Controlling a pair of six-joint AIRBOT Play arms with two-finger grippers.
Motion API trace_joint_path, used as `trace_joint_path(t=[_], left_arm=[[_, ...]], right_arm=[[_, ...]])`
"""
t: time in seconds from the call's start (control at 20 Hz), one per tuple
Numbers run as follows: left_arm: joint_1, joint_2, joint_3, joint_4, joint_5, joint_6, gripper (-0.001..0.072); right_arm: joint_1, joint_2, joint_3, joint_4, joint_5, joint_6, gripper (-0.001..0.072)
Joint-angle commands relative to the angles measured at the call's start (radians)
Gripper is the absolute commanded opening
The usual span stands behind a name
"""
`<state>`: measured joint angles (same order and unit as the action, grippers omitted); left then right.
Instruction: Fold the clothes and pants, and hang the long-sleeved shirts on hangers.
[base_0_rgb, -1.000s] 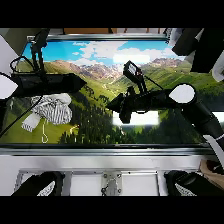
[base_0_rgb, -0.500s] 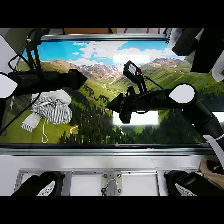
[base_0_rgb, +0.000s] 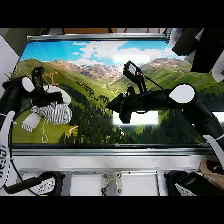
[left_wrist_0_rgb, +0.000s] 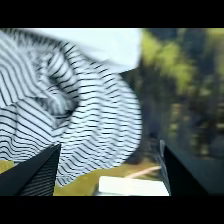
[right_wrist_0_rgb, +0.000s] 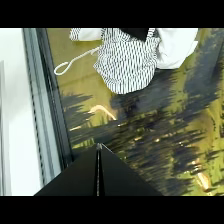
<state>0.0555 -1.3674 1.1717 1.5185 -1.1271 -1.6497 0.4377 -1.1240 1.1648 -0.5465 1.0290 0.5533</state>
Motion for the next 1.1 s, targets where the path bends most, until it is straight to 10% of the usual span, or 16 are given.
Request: trace_joint_path(t=[0.0,0.2,0.35,0.85,1.05], left_arm=[[0.037,-0.122,-0.108,0.031,0.092,-0.019,0.0720],[-0.023,-0.188,-0.116,0.032,0.113,-0.024,0.0715],[-0.081,-0.179,-0.088,0.028,0.111,-0.022,0.0035],[-0.563,0.027,0.293,0.024,0.034,-0.015,0.0012],[-0.787,-0.008,0.332,0.024,0.134,-0.021,0.0012]], right_arm=[[0.001,0.000,-0.001,0.000,0.000,0.000,0.0019],[0.001,0.000,-0.001,0.000,0.000,0.000,0.0019],[0.001,-0.001,-0.001,0.001,0.000,0.000,0.0019],[-0.032,0.016,0.000,0.159,-0.008,-0.023,0.0017],[-0.229,0.131,0.000,-0.091,-0.176,0.234,0.0017]])
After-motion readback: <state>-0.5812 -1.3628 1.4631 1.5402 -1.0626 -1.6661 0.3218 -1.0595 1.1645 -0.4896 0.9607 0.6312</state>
